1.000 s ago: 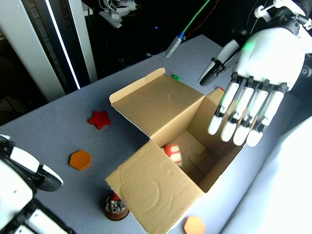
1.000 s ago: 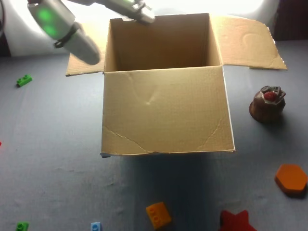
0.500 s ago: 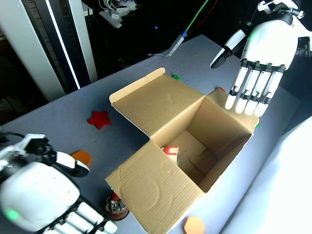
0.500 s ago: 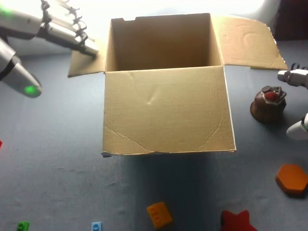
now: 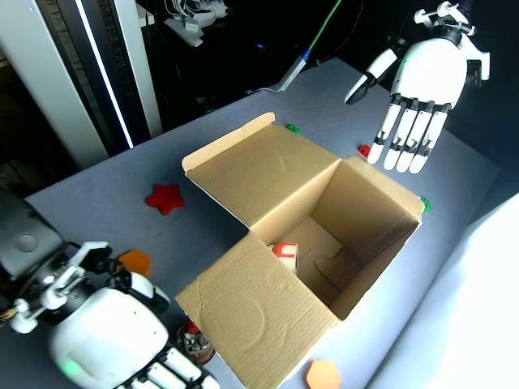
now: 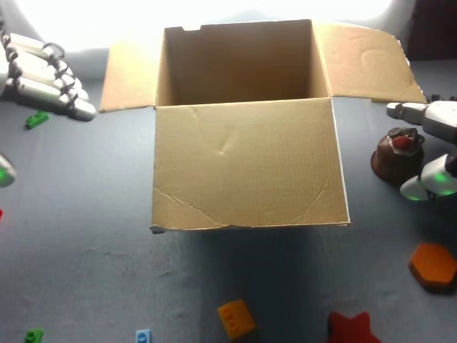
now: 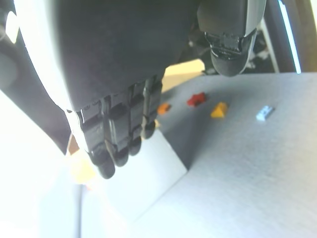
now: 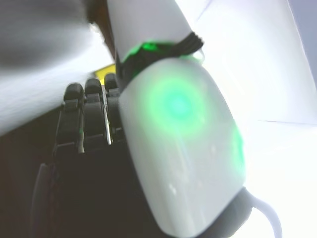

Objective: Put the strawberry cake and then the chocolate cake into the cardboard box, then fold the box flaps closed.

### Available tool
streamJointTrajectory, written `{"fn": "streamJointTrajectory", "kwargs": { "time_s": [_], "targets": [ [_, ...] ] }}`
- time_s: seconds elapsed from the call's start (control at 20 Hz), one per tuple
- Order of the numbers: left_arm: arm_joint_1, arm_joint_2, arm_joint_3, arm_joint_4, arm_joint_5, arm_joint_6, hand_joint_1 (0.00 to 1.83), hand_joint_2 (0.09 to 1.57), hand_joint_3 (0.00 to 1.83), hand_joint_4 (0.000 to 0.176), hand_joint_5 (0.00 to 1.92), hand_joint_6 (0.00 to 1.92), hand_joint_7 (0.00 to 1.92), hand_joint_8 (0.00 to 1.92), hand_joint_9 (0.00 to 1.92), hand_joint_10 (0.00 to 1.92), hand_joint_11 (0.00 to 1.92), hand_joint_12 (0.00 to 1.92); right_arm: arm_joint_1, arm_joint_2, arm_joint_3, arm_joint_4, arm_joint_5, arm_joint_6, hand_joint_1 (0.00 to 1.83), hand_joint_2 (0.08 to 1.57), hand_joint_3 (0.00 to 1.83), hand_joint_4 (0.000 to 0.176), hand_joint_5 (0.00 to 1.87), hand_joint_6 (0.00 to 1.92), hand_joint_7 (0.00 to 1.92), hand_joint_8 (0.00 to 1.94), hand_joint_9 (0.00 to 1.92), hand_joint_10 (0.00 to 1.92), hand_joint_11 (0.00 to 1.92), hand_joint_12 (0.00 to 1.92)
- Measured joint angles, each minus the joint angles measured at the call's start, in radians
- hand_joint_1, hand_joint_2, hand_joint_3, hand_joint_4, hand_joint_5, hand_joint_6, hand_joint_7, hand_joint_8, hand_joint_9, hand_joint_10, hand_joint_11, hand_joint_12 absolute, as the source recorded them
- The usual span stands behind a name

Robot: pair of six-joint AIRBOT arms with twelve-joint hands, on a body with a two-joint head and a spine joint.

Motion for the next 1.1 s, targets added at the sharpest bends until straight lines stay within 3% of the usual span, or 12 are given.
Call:
{"fn": "streamJointTrajectory", "kwargs": {
  "time_s": [0.35, 0.4, 0.55, 0.65, 0.7, 0.75, 0.8, 0.85, 0.9, 0.95, 1.05, 1.1],
  "targets": [
    [0.179, 0.042, -0.039, -0.278, 0.041, 0.020, 0.00, 1.12, 0.00, 0.011, 0.12, 0.01, 0.11, 0.00, 0.11, 0.00, 0.00, 0.49, 0.012, -0.021, 0.023, -0.010, 0.010, 0.013, 1.22, 1.00, 0.01, 0.000, 0.00, 0.00, 0.01, 0.00, 0.00, 0.00, 0.00, 0.00],
    [0.204, 0.058, -0.062, -0.335, 0.051, 0.035, 0.00, 1.11, 0.00, 0.002, 0.09, 0.00, 0.08, 0.00, 0.09, 0.00, 0.00, 0.44, 0.011, -0.022, 0.024, -0.010, 0.011, 0.013, 1.22, 1.00, 0.01, 0.010, 0.00, 0.00, 0.00, 0.00, 0.00, 0.00, 0.00, 0.00],
    [0.273, 0.100, -0.123, -0.455, 0.079, 0.105, 0.00, 1.10, 0.00, 0.005, 0.11, 0.01, 0.10, 0.01, 0.11, 0.01, 0.00, 0.49, 0.011, -0.026, 0.025, -0.010, 0.010, 0.013, 1.21, 0.99, 0.00, 0.009, 0.00, 0.00, 0.00, 0.00, 0.00, 0.00, 0.00, 0.00],
    [0.307, 0.101, -0.132, -0.474, 0.082, 0.109, 0.00, 1.10, 0.00, 0.011, 0.08, 0.00, 0.08, 0.00, 0.07, 0.00, 0.00, 0.42, 0.011, -0.031, 0.027, -0.010, 0.007, 0.014, 1.17, 1.02, 0.01, 0.019, 0.00, 0.00, 0.00, 0.00, 0.00, 0.00, 0.00, 0.00],
    [0.333, 0.101, -0.132, -0.486, 0.084, 0.109, 0.00, 1.09, 0.00, 0.010, 0.08, 0.00, 0.10, 0.01, 0.09, 0.01, 0.00, 0.45, 0.011, -0.034, 0.028, -0.010, 0.005, 0.015, 1.20, 1.04, 0.00, 0.000, 0.16, 0.00, 0.20, 0.00, 0.18, 0.05, 0.00, 0.46],
    [0.357, 0.100, -0.132, -0.508, 0.089, 0.114, 0.00, 1.09, 0.00, 0.011, 0.08, 0.00, 0.10, 0.00, 0.10, 0.01, 0.00, 0.48, 0.011, -0.034, 0.031, -0.010, 0.006, 0.015, 1.23, 1.05, 0.00, 0.000, 0.31, 0.04, 0.37, 0.04, 0.33, 0.12, 0.00, 0.95],
    [0.386, 0.097, -0.131, -0.528, 0.096, 0.121, 0.00, 1.09, 0.00, 0.007, 0.07, 0.00, 0.11, 0.00, 0.12, 0.01, 0.00, 0.52, 0.011, -0.035, 0.036, -0.010, 0.007, 0.015, 1.24, 1.10, 0.01, 0.000, 0.58, 0.17, 0.65, 0.26, 0.47, 0.73, 0.04, 1.50],
    [0.398, 0.091, -0.128, -0.534, 0.100, 0.121, 0.00, 1.09, 0.00, 0.004, 0.06, 0.00, 0.10, 0.00, 0.11, 0.01, 0.00, 0.52, 0.011, -0.035, 0.037, -0.010, 0.010, 0.015, 1.20, 1.17, 0.01, 0.000, 0.73, 1.00, 0.84, 1.05, 0.57, 1.16, 0.14, 1.81],
    [0.407, 0.084, -0.124, -0.541, 0.103, 0.121, 0.00, 1.10, 0.00, 0.001, 0.06, 0.00, 0.09, 0.00, 0.10, 0.00, 0.00, 0.53, 0.011, -0.035, 0.037, -0.013, 0.014, 0.014, 1.32, 1.18, 0.00, 0.000, 0.94, 0.92, 0.84, 1.28, 0.61, 1.50, 0.32, 1.90],
    [0.407, 0.078, -0.120, -0.552, 0.108, 0.121, 0.00, 1.10, 0.00, 0.000, 0.06, 0.00, 0.08, 0.00, 0.08, 0.00, 0.00, 0.53, 0.011, -0.035, 0.037, -0.013, 0.012, 0.015, 1.33, 1.21, 0.01, 0.000, 0.97, 0.95, 0.76, 1.41, 0.56, 1.62, 0.37, 1.92],
    [0.406, 0.078, -0.120, -0.584, 0.111, 0.123, 0.00, 1.10, 0.00, 0.000, 0.06, 0.00, 0.08, 0.00, 0.09, 0.00, 0.00, 0.53, 0.014, -0.036, 0.037, -0.013, 0.009, 0.015, 1.24, 1.19, 0.00, 0.000, 0.98, 1.02, 0.73, 1.42, 0.53, 1.63, 0.39, 1.92],
    [0.406, 0.078, -0.120, -0.596, 0.109, 0.125, 0.00, 1.09, 0.00, 0.003, 0.05, 0.00, 0.08, 0.00, 0.08, 0.00, 0.00, 0.53, 0.017, -0.036, 0.037, -0.012, 0.008, 0.015, 1.32, 1.20, 0.00, 0.000, 0.98, 1.02, 0.75, 1.37, 0.56, 1.65, 0.38, 1.92]
  ]
}}
